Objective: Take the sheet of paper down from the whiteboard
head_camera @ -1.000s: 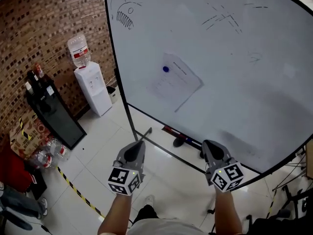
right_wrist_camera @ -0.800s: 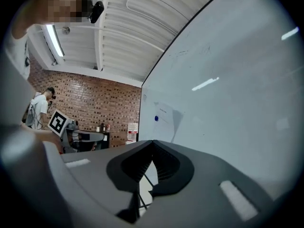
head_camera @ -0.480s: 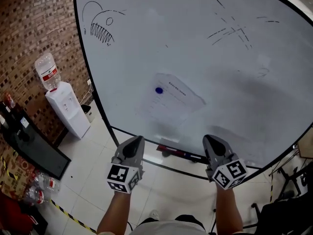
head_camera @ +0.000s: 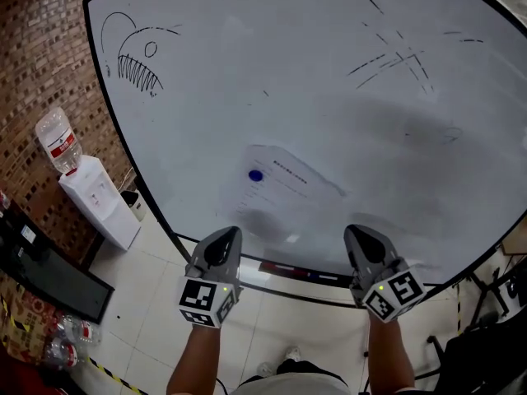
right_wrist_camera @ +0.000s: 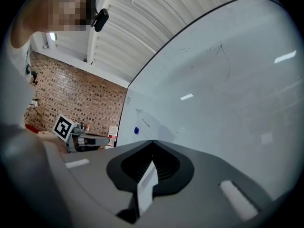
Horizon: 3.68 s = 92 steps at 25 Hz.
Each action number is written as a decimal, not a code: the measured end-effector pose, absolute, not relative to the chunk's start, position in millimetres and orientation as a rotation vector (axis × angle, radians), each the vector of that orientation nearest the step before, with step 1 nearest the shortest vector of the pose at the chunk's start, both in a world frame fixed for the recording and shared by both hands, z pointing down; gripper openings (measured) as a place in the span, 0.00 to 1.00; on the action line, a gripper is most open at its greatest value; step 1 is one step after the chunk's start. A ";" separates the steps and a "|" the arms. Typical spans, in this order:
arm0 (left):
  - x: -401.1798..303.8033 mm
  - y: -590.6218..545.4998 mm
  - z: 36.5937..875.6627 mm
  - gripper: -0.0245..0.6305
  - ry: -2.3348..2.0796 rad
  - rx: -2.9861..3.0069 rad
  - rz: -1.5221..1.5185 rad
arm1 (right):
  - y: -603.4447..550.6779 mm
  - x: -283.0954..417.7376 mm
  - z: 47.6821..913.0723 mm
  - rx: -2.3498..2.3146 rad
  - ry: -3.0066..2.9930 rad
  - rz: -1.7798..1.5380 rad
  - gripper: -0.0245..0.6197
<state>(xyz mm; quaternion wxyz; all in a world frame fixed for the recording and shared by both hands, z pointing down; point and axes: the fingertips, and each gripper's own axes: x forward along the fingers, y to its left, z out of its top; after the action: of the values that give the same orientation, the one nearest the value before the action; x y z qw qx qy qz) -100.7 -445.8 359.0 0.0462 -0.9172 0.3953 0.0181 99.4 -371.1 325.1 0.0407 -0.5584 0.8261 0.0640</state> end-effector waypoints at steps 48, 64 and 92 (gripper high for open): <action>-42.1 -529.8 305.4 0.23 1.171 -2.564 -0.043 | -416.3 91.0 303.2 -1.599 2.600 0.310 0.33; -41.8 -529.5 306.0 0.23 1.120 -2.604 -0.022 | -444.4 73.2 345.0 -1.753 2.727 0.229 0.05; -92.2 -500.0 392.1 0.23 1.122 -2.934 0.006 | -338.1 167.7 374.5 -1.985 2.513 0.242 0.05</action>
<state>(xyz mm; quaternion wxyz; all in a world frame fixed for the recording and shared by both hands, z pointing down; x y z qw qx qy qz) -92.2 -500.0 392.1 0.0002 -0.9340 0.3573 0.0020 167.7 -338.1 374.5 -0.0350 -0.6176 0.7821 0.0754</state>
